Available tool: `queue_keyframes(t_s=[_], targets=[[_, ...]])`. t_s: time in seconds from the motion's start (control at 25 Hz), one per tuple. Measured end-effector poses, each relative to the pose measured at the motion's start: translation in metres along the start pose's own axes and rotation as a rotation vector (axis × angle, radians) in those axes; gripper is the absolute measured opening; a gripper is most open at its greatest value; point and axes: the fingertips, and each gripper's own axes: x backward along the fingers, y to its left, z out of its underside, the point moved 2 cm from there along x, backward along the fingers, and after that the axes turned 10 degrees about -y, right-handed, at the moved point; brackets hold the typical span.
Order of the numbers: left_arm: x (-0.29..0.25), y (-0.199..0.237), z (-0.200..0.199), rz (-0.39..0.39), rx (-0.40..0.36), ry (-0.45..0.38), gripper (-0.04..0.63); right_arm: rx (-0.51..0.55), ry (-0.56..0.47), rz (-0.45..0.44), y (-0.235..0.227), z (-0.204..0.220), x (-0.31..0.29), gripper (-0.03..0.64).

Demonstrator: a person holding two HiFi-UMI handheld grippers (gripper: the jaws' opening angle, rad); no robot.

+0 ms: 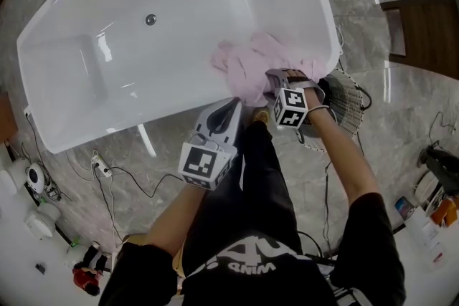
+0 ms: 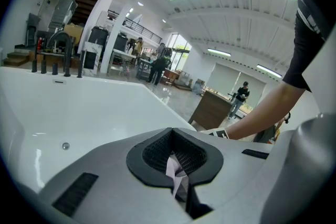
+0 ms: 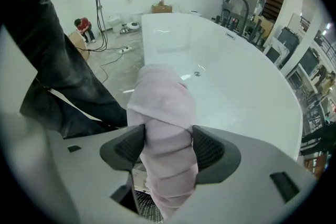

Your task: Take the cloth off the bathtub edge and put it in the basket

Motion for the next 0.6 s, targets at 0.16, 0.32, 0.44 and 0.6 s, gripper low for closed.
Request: queue_keyframes(t_s=[0.16, 0.32, 0.44, 0.6], targets=[[0.001, 0.002, 0.000, -0.002, 0.002, 0.001, 0.013, 0.000, 0.009, 0.010, -0.003, -0.001, -0.005, 0.250], [0.002, 0.002, 0.000, -0.009, 0.009, -0.002, 0.013, -0.018, 0.005, 0.010, -0.002, 0.001, -0.009, 0.250], [0.003, 0.002, -0.001, -0.008, 0.004, -0.005, 0.013, -0.027, 0.013, 0.014, -0.002, 0.002, -0.011, 0.250], [0.006, 0.002, -0.001, -0.009, 0.008, -0.006, 0.013, -0.001, 0.032, 0.018, -0.003, 0.001, -0.010, 0.249]])
